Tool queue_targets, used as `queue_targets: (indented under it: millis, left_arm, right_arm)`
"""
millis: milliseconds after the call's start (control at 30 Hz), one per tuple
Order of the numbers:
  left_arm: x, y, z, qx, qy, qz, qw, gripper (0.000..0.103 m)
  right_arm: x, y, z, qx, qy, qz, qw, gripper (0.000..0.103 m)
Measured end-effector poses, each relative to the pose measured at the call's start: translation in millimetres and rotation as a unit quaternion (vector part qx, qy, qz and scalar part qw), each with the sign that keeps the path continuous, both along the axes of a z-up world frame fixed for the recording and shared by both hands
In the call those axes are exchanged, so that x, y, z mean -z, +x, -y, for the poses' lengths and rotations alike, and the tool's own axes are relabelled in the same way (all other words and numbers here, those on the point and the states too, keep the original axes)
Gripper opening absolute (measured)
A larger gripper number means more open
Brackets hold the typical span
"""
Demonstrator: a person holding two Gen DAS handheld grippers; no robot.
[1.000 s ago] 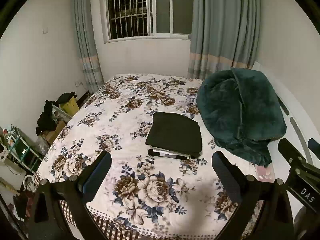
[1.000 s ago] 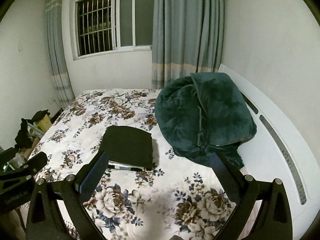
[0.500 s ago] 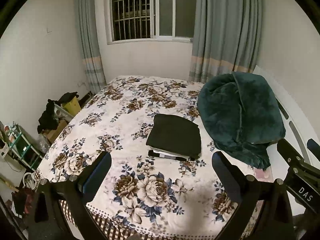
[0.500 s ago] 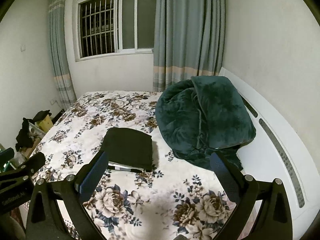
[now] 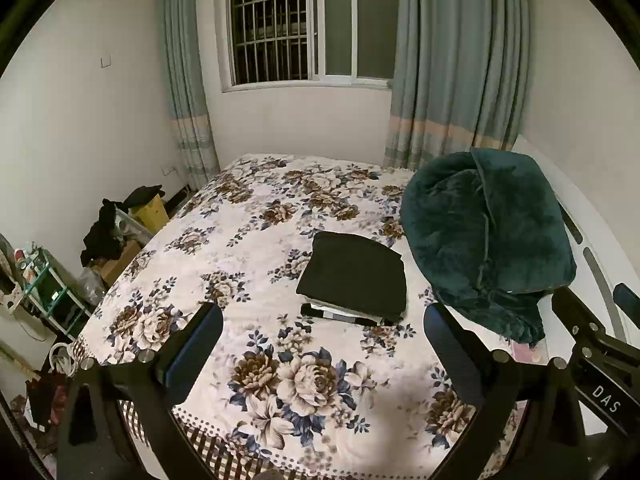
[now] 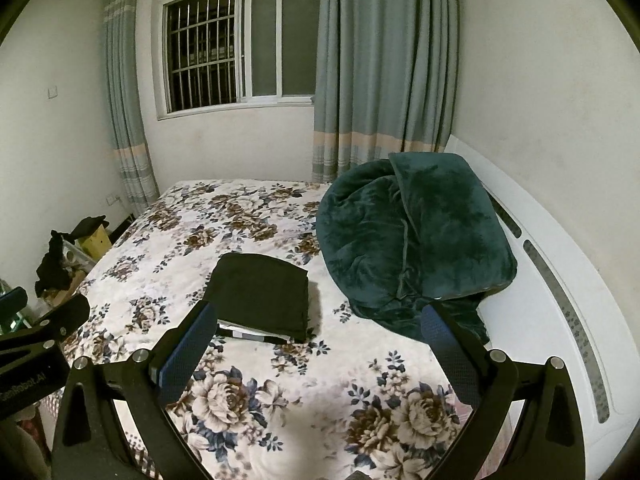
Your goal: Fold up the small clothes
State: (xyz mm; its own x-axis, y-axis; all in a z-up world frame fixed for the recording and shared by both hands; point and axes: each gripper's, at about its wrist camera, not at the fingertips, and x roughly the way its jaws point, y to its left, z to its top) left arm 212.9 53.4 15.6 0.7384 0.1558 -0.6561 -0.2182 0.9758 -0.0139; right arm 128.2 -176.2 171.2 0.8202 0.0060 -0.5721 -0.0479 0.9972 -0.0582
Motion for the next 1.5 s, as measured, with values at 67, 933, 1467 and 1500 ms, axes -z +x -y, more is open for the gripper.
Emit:
queue_targets:
  millis: [67, 933, 1467, 1500]
  left_arm:
    - [-1, -2, 0, -0.002, 0.002, -0.001, 1.0000, 0.103]
    - [-2, -8, -4, -0.011, 0.007, -0.001, 0.9999, 0.103]
    - [-3, -14, -9, -0.016, 0.010, 0.001, 0.9998, 0.103]
    - [-3, -14, -9, -0.015, 0.009, 0.001, 0.9998, 0.103]
  right_arm:
    - [-1, 2, 0, -0.002, 0.001, 0.000, 1.000, 0.103]
    - [0, -2, -8, -0.015, 0.001, -0.002, 1.000, 0.103]
    - [1, -3, -10, -0.015, 0.001, -0.002, 1.000, 0.103]
    - [2, -3, -10, -0.014, 0.001, -0.001, 1.000, 0.103]
